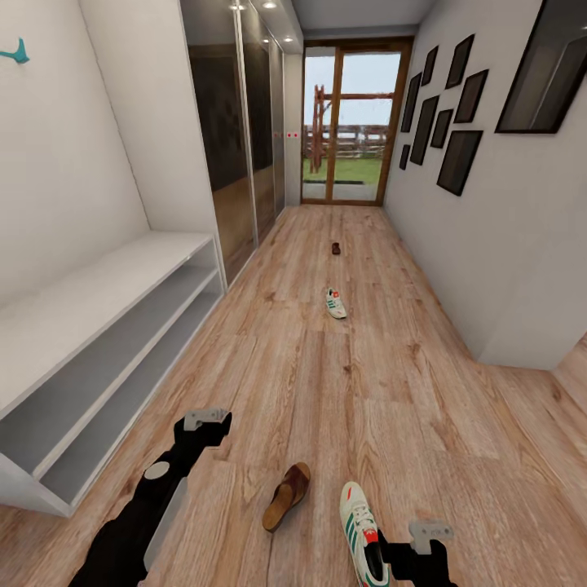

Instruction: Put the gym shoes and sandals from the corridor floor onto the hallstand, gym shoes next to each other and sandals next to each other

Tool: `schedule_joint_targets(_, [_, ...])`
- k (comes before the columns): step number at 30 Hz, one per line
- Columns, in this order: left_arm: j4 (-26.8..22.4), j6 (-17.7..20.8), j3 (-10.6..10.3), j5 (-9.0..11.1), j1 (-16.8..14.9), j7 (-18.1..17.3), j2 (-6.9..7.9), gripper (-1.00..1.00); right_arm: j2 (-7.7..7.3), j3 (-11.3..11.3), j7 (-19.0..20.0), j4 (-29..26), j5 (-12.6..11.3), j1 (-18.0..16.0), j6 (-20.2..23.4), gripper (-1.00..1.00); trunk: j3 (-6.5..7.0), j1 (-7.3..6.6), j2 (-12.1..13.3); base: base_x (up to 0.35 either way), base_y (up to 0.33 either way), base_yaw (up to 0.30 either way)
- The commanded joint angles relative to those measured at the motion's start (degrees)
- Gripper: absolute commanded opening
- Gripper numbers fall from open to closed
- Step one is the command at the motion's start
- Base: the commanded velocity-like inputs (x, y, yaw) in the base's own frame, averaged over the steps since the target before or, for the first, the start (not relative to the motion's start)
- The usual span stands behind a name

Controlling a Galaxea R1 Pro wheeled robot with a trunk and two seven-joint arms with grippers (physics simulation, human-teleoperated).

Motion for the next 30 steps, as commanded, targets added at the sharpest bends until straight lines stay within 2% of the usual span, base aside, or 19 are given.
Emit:
schedule_joint_targets(1, [-0.61,1.93,-0.04,0.54,-0.04,0.01,0.54,1.00,0.05,-0.04,-0.05,0.07,0.10,-0.17,0.28,1.00,-0.05,-0.01,-0.02,0.000,0.000,0.000])
schedule_joint_targets(3, [-1.35,3.43,-0.02,0.54,-0.07,-0.01,1.22,1.00,0.07,-0.05,-0.06,0.23,0.12,-1.22,0.23,1.00,-0.05,-0.01,-0.02,0.000,0.000,0.000])
schedule_joint_targets(5, [-3.42,4.60,0.00,0.59,-0.09,-0.07,2.06,1.00,0.09,-0.06,-0.09,0.70,0.05,-5.85,0.26,1.00,-0.05,-0.01,-0.02,0.000,0.000,0.000])
schedule_joint_targets(10, [-6.49,5.62,0.01,0.62,-0.10,-0.10,2.62,1.00,0.08,-0.06,-0.12,4.18,0.03,-10.62,0.27,1.00,-0.05,-0.01,-0.02,0.000,0.000,0.000])
schedule_joint_targets(12, [-8.48,8.08,0.01,0.62,-0.10,-0.11,2.78,1.00,0.09,-0.06,-0.15,6.16,0.05,-13.48,0.32,1.00,-0.05,-0.01,-0.02,0.000,0.000,0.000])
schedule_joint_targets(13, [-10.02,11.01,0.01,0.63,-0.11,-0.11,2.81,1.00,0.06,-0.06,-0.16,7.14,0.05,-15.96,0.53,1.00,-0.05,-0.01,-0.02,0.000,0.000,0.000])
schedule_joint_targets(20, [-11.07,13.74,0.07,0.69,-0.11,-0.04,2.81,1.00,0.08,0.07,-0.10,7.79,0.09,-17.51,0.68,1.00,-0.05,-0.01,-0.02,0.000,0.000,0.000])
schedule_joint_targets(30, [-11.50,14.63,0.25,0.65,-0.11,-0.03,2.88,1.00,0.05,0.29,0.29,7.93,0.12,-17.84,0.78,1.00,-0.05,-0.01,-0.02,0.000,0.000,0.000])
